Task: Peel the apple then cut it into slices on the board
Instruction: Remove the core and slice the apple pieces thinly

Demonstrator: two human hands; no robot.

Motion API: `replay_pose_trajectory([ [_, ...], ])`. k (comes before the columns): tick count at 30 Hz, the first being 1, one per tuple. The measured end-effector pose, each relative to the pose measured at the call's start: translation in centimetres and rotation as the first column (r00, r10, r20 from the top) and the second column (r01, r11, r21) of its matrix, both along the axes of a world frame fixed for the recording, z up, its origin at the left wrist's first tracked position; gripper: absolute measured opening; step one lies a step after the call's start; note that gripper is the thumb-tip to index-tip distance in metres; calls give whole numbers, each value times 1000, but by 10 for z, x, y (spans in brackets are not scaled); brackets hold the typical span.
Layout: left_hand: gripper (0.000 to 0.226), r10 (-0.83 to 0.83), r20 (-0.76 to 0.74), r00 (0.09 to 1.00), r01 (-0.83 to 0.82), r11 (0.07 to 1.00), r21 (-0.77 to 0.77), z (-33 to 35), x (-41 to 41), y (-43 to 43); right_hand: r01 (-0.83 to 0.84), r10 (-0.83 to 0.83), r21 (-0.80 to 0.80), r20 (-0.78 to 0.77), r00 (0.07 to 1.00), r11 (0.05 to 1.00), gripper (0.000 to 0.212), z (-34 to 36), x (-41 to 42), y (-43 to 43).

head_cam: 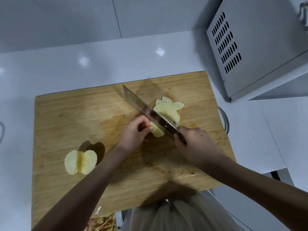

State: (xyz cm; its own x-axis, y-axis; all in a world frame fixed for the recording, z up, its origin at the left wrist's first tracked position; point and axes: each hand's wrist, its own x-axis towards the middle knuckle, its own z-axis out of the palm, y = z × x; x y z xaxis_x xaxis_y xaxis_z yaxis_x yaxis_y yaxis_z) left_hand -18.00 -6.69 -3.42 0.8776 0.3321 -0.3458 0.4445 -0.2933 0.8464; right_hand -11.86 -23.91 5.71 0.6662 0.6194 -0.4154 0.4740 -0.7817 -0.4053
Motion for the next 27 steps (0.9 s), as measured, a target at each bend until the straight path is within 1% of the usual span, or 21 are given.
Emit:
replay_pose_trajectory([
  [4, 8, -7, 25, 1000, 6, 999, 33, 1, -1, -1, 0, 1, -10, 4, 1000, 1000, 23, -1, 0, 2],
  [9, 10, 10, 23, 1000, -11, 999, 34, -1, 0, -1, -7, 7, -38, 18, 1000, 999, 22, -11, -1, 5],
  [13, 10, 4, 60, 998, -6, 1000, 26, -4, -3, 0, 27, -27, -59, 7, 1000, 998, 23, -28, -2, 13],
  [17, 11, 20, 76, 997, -23, 999, 30, -7, -5, -1, 52, -52, -25, -21, 998, 998, 22, -29, -1, 11],
  [19, 11, 22, 75, 997, -25, 999, 38, -8, -5, -3, 62, -62, 10, -4, 998, 998, 21, -22, 0, 5],
  [23, 11, 14, 73, 997, -22, 993, 112, -12, -6, -3, 32, -33, 52, 25, 999, 998, 20, -5, -3, -2],
  [27, 14, -8, 99, 995, -8, 987, 163, -16, -7, -4, 9, -9, 17, 26, 1000, 1000, 22, -3, -4, -2],
])
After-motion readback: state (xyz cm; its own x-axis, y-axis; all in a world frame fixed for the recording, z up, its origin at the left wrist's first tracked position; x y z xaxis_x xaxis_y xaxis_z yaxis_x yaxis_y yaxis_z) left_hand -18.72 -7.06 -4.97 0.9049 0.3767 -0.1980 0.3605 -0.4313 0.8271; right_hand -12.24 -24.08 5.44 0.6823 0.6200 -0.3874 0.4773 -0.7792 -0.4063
